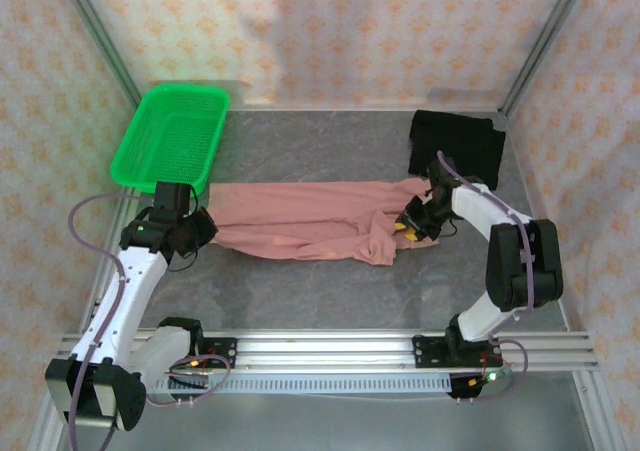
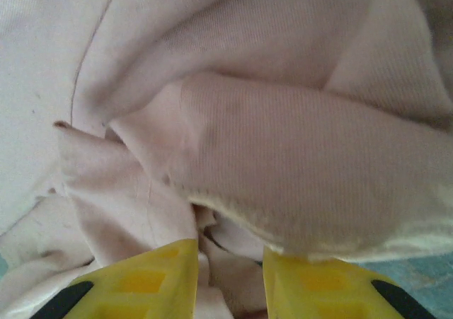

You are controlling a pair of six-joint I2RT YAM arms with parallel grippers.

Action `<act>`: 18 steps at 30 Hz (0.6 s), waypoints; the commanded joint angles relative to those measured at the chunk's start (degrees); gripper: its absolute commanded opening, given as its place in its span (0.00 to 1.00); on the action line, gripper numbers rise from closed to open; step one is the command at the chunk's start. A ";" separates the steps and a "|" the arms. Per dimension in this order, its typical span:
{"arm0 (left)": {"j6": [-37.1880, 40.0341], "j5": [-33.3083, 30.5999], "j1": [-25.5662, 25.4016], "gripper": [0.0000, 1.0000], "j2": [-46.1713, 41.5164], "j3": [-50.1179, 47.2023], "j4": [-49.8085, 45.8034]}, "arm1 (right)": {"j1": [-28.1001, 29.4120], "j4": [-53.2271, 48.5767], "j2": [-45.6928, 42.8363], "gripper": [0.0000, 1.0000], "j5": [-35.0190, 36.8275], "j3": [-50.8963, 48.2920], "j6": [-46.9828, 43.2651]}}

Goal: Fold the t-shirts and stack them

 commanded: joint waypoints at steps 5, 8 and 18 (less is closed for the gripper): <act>0.96 -1.24 -0.05 0.00 -1.31 -0.53 -1.72 | -0.31 4.94 2.37 0.29 0.42 2.44 -0.49; 0.79 -1.37 -0.07 0.00 -1.41 -0.71 -1.68 | -0.33 5.12 3.18 0.29 0.42 2.93 -0.73; 0.47 -1.46 -0.05 0.00 -1.17 -0.87 -1.10 | -0.32 6.38 4.27 0.25 -0.41 2.73 -1.27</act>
